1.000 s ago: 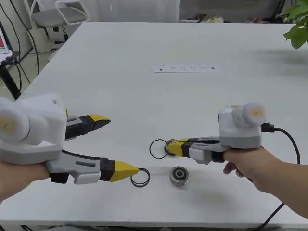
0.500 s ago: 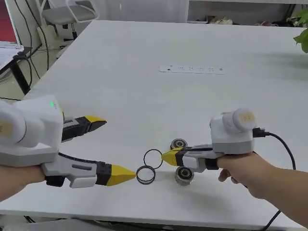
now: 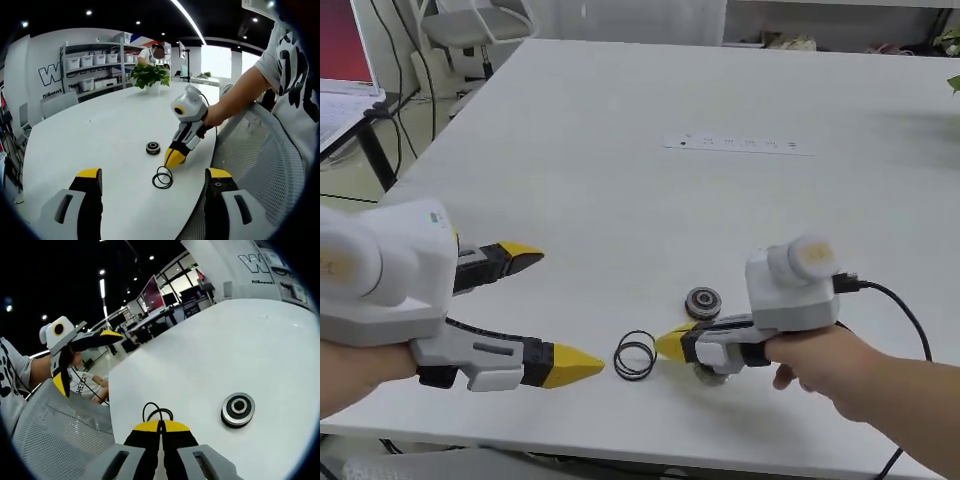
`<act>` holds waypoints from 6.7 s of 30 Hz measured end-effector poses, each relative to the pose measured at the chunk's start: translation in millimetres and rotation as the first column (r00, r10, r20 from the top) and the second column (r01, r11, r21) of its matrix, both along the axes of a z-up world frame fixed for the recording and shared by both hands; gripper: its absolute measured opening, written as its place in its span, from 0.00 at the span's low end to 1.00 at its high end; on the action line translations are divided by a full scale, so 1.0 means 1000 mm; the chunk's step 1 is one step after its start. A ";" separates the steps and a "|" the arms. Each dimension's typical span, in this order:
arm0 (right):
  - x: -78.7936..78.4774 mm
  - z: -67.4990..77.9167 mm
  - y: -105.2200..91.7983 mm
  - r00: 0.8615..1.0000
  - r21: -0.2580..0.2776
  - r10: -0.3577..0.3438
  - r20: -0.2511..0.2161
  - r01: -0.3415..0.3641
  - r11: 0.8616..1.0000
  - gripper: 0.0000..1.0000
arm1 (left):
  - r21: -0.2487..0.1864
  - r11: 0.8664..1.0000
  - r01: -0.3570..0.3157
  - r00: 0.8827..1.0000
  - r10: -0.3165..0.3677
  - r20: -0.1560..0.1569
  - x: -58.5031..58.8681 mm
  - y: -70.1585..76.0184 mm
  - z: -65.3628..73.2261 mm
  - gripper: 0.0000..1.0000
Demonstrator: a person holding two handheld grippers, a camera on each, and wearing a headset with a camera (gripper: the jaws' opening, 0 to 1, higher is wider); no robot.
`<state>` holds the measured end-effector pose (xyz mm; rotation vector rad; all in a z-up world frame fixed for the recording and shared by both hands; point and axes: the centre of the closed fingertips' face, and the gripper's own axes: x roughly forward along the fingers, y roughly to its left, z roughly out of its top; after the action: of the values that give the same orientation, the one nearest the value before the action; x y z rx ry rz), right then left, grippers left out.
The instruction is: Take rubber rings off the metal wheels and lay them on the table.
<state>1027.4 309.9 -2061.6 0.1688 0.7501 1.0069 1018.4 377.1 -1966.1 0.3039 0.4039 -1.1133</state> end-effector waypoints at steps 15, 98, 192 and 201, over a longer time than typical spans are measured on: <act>0.002 -0.008 0.004 1.000 -0.030 0.015 -0.001 -0.015 0.999 0.00 | 0.015 1.000 -0.009 1.000 0.009 -0.009 0.002 0.005 -0.005 0.81; 0.056 0.019 -0.100 0.966 -0.048 -0.179 0.187 0.191 0.980 0.21 | 0.039 0.994 0.098 0.989 -0.093 -0.111 0.055 -0.074 -0.029 0.69; 0.059 -0.014 -0.078 0.955 -0.177 -0.045 0.295 0.100 0.979 0.26 | 0.160 0.972 0.171 0.983 -0.157 -0.096 0.074 -0.149 -0.096 0.07; 0.056 -0.015 -0.079 0.958 -0.167 -0.048 0.283 0.099 0.981 0.22 | 0.165 0.974 0.158 0.985 -0.144 -0.096 0.074 -0.149 -0.096 0.07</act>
<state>1083.3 230.7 -2076.9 -0.1002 0.5686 0.8645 1092.2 228.2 -2062.0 0.4468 0.5602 -1.2459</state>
